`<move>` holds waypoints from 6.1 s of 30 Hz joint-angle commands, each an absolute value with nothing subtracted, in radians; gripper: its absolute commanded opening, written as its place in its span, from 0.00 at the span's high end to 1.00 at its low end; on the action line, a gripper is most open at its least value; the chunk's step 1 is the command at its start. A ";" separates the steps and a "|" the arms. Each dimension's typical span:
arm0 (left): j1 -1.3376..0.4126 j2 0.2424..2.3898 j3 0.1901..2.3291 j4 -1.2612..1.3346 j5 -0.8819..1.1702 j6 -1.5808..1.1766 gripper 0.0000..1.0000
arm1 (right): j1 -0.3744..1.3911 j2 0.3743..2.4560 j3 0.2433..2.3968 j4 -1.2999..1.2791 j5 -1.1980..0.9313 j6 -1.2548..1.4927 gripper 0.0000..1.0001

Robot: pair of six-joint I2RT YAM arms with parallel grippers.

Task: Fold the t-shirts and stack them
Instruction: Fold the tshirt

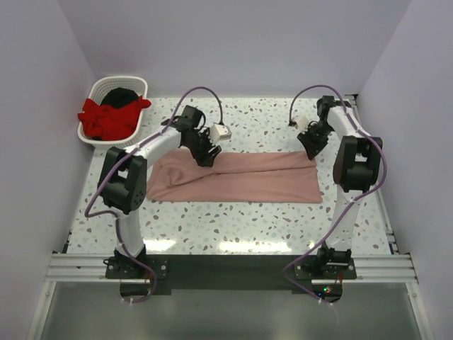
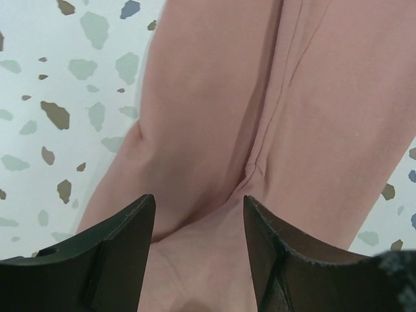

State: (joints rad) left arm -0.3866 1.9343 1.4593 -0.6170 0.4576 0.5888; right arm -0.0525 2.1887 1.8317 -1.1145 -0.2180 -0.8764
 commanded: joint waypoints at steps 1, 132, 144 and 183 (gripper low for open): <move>-0.426 1.953 1.509 -0.640 0.431 0.637 0.38 | -0.052 2.164 1.830 -1.127 -0.202 -0.897 0.79; 0.064 1.635 1.166 -0.678 0.764 0.554 0.37 | 0.549 2.172 1.921 -0.788 -0.503 -0.118 0.48; 0.020 1.743 1.207 -0.739 0.669 0.592 0.32 | 0.266 1.918 1.686 -1.098 -0.330 -0.593 0.39; -0.026 1.753 1.181 -0.706 0.635 0.549 0.34 | 0.075 1.919 1.365 -0.923 -0.005 -0.977 0.65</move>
State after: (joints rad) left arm -0.0212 1.7473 1.1728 -0.7227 0.6308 0.5598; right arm 0.0772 1.9179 1.3701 -0.9318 -0.0158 -0.9558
